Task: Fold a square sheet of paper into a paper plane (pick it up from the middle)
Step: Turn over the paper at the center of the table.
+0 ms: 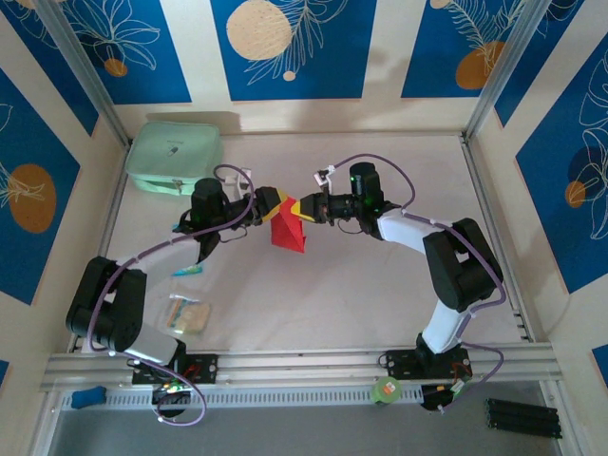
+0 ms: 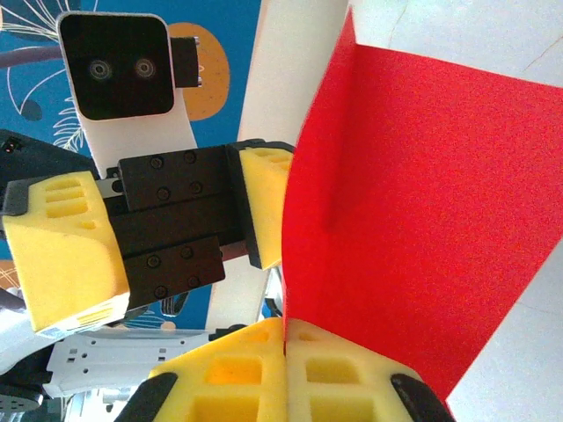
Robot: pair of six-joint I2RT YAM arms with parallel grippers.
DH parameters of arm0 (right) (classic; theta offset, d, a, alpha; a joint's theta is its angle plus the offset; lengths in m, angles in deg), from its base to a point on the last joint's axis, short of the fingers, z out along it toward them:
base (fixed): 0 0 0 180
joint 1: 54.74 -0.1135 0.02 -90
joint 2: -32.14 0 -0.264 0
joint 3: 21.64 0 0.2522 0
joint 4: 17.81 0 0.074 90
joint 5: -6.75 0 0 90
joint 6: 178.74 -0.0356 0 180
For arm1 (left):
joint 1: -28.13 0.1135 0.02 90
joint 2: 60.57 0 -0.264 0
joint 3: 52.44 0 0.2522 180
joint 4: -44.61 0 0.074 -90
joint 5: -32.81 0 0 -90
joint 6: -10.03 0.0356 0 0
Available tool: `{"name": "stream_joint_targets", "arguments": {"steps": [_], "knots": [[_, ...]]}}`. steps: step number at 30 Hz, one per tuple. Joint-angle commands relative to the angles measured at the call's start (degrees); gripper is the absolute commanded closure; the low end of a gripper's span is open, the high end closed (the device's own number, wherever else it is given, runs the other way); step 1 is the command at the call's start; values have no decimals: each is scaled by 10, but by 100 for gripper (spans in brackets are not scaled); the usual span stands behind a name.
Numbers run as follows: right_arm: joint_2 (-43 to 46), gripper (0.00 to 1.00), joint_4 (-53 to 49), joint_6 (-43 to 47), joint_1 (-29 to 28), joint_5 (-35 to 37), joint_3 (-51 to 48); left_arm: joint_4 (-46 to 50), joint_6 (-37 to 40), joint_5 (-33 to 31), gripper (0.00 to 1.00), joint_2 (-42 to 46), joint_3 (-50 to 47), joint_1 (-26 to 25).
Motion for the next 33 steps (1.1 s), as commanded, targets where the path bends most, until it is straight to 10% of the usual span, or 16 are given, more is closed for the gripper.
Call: {"name": "stream_joint_targets", "arguments": {"steps": [1, 16, 33], "knots": [[32, 95, 7, -7, 6, -5, -14, 17, 23, -14, 35, 19, -9, -5], [21, 94, 29, -24, 3, -24, -12, -82, -36, -7, 37, -12, -18, -15], [11, 88, 30, -38, 2, -40, -11, -120, -39, -5, 72, -18, -17, -18]]}}
